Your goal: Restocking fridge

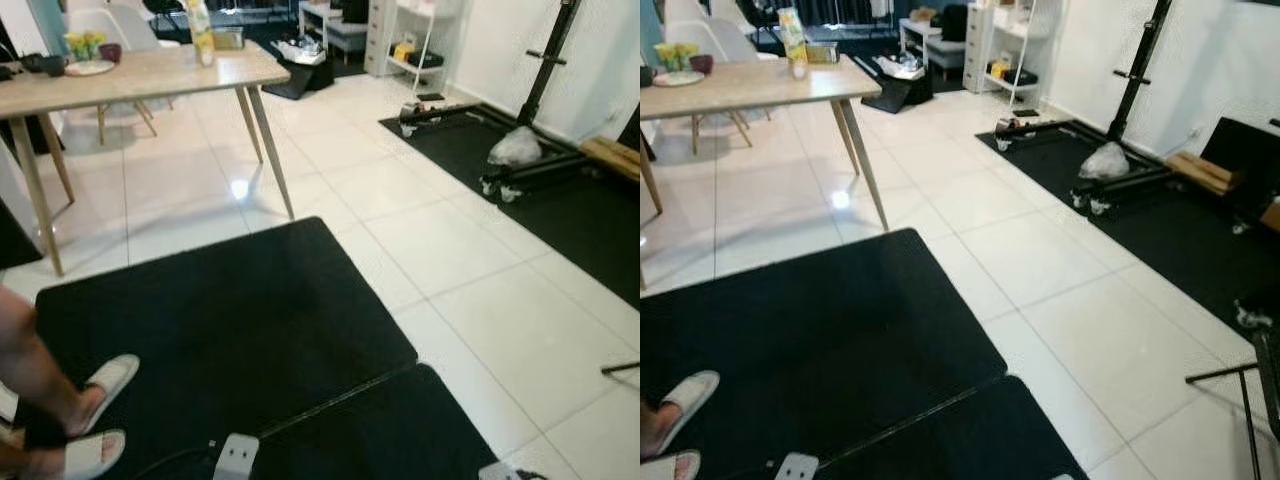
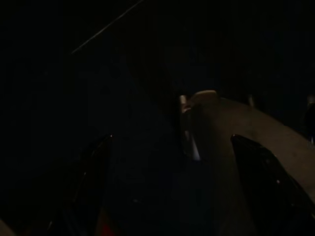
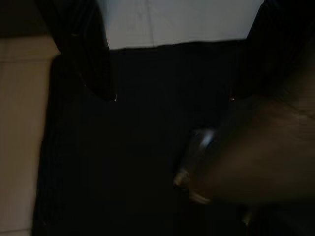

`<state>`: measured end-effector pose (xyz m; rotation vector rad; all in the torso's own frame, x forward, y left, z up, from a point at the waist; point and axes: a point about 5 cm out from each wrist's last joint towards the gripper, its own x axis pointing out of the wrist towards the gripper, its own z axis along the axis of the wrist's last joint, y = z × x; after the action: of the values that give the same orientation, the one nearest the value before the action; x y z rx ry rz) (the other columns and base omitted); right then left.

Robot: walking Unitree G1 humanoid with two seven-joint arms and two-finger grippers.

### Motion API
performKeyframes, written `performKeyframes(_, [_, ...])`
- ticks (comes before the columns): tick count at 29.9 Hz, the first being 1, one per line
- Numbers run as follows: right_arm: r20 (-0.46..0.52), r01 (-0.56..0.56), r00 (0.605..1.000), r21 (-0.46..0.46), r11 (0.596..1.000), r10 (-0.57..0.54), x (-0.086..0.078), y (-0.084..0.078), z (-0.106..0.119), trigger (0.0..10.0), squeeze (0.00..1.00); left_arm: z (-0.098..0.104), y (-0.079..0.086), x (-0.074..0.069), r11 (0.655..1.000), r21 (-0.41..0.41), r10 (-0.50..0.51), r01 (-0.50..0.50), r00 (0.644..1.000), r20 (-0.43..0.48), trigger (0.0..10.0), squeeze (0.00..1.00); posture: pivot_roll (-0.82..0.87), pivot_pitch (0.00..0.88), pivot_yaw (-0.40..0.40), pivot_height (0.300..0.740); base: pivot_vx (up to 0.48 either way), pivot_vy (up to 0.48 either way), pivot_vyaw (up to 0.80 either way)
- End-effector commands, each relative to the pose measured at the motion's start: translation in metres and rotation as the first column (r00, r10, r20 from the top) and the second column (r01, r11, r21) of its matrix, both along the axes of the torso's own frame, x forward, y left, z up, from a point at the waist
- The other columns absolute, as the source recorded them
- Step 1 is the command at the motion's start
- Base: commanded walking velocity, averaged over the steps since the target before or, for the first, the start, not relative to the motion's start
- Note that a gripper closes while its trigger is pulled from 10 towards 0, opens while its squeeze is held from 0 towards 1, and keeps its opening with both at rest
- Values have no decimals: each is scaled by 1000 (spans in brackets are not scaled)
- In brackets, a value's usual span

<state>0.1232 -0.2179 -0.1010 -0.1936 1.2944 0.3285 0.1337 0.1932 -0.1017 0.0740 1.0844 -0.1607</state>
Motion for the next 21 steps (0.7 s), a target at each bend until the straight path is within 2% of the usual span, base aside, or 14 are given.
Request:
performKeyframes(1, [-24, 16, 1000, -5, 1000, -17, -7, -4, -1, 10000, 0, -2, -3, -5, 1000, -5, -13, 13, 1000, -28, 10000, 0, -10, 0, -39, 740, 364, 0, 0])
performKeyframes(14, [-20, 3, 1000, -2, 1000, -3, -2, 3, -2, 10000, 0, -2, -2, -4, 1000, -2, -19, 19, 1000, -24, 10000, 0, 0, 0, -38, 740, 444, 0, 0])
performKeyframes(21, [-19, 5, 1000, -12, 1000, -5, -4, 2, -2, 10000, 0, -1, -1, -2, 1000, -1, -21, 21, 1000, -21, 10000, 0, 4, 0, -39, 740, 480, 0, 0])
